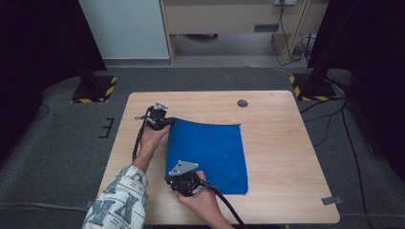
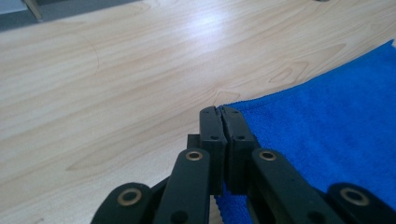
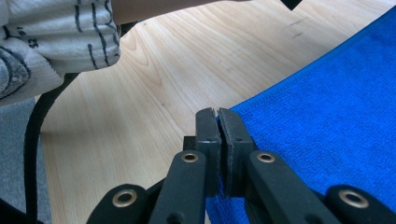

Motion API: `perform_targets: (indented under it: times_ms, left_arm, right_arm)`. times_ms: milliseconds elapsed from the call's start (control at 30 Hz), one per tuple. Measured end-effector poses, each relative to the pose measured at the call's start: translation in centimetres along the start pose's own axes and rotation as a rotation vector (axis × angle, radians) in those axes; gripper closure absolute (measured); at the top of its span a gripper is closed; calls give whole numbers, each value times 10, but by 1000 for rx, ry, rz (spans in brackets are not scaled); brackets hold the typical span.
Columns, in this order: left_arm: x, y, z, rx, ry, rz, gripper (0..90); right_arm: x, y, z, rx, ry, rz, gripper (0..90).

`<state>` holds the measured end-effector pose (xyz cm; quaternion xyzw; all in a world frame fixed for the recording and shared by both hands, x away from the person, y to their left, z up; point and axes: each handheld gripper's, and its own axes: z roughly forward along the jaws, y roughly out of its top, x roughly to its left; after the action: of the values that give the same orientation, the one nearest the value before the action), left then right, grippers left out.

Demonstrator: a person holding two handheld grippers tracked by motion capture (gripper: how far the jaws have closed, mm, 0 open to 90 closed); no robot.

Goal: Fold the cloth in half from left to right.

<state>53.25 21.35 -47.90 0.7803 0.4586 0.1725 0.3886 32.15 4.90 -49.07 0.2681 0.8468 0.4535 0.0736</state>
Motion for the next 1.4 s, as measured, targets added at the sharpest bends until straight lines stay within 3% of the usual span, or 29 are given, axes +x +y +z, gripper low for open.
perform_targets:
  times_ms: [67,600,1100,1400]
  left_arm:
    - [0,3,-2,-13,-2,0,880]
    - [6,7,-4,19,7,-14,881]
    - [20,5,-15,27,25,-28,880]
    - [32,3,-26,30,42,-32,880]
  right_arm:
    - [0,2,-1,-2,-6,2,878]
    - [4,15,-9,-28,-19,0,879]
    - [10,21,-2,-38,-26,16,879]
    - [23,31,7,-55,-21,25,879]
